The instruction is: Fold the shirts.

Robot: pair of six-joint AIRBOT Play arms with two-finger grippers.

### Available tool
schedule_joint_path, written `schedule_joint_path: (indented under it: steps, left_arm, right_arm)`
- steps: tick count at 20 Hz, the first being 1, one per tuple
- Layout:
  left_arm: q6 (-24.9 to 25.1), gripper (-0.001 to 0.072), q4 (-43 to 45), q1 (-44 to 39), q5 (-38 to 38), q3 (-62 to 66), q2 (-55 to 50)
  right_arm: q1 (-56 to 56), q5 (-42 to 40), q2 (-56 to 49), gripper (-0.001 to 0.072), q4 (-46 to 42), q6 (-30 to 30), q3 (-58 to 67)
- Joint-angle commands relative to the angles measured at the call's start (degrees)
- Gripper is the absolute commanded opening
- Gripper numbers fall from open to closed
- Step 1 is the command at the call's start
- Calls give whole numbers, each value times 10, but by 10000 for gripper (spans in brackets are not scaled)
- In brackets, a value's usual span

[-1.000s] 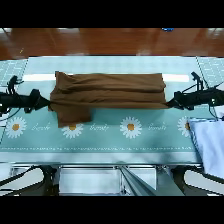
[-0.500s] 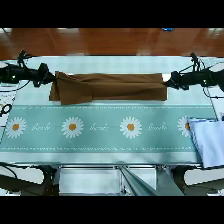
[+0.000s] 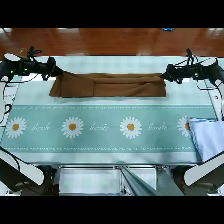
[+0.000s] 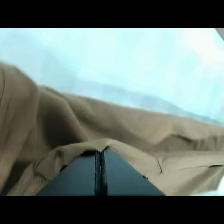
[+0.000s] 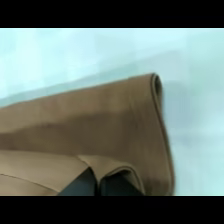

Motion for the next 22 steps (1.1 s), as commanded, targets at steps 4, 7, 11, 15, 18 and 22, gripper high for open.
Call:
schedule_joint_path:
  steps: [4, 7, 11, 15, 18, 22]
  left_arm:
    - [5, 507, 10, -3, -49, 30, -5]
    - [21, 507, 87, 28, -68, 26, 57]
    - [79, 507, 148, 34, 11, -103, 220]
    - [82, 507, 133, 6, 104, -334, 387]
    - [87, 507, 132, -29, 106, -422, 442]
    - [76, 507, 130, -61, 106, -436, 446]
  right_arm:
    - [-16, 28, -2, 410, 9, 1, 14]
    - [-82, 127, 44, 409, -19, -1, 13]
    - [-158, 110, 118, 409, -17, -7, -75]
    - [-148, 37, 133, 409, 11, -8, -192]
    - [-103, 2, 102, 409, 43, -6, -201]
    - [-67, -11, 46, 409, 116, -10, -175]
